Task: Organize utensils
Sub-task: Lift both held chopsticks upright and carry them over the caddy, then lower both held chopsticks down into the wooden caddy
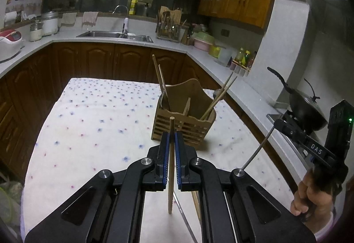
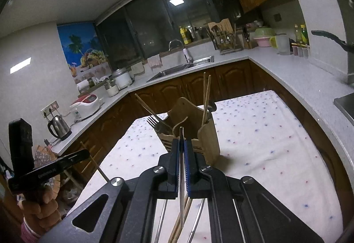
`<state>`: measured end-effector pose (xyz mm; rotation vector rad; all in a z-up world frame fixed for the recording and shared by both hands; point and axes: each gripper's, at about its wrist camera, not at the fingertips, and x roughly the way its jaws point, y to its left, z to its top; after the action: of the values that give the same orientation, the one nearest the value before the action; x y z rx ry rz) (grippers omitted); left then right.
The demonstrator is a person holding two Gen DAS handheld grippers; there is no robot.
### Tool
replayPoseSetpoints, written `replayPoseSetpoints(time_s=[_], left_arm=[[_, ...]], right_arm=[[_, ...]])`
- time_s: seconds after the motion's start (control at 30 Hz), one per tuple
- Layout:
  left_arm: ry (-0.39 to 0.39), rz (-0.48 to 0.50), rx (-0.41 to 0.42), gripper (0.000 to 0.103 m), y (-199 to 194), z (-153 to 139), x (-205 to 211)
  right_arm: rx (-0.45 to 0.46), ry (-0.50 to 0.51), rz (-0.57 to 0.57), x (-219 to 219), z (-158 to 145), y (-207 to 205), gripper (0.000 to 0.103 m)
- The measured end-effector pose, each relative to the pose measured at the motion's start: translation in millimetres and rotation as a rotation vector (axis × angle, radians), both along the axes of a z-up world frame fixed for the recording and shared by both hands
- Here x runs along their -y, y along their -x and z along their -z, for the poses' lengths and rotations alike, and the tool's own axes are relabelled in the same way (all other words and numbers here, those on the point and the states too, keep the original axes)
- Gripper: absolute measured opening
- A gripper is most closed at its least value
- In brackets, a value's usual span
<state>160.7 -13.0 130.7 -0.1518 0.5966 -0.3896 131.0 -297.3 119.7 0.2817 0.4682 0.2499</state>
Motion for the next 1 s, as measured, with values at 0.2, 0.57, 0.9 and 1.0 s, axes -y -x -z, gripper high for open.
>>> replayPoseSetpoints(time_s=[0.2, 0.57, 0.9, 1.0], left_arm=[[0.005, -0.010, 0.028, 0.004, -6, -10, 1], [0.046, -0.044, 0.128, 0.004, -35, -56, 0], [0.096, -0.093, 0.212, 0.004, -94, -96, 13], [0.104, -0.115, 0.221, 0.004, -114, -98, 18]], right_arm=[[0.024, 0.001, 0.006, 1, -9, -4, 0.004], [0.091, -0.013, 0.038, 10, -35, -29, 0.004], [0.199, 0.003, 0.110, 13, -71, -74, 0.004], [0.224, 0.019, 0.133, 11, -74, -85, 0.004]])
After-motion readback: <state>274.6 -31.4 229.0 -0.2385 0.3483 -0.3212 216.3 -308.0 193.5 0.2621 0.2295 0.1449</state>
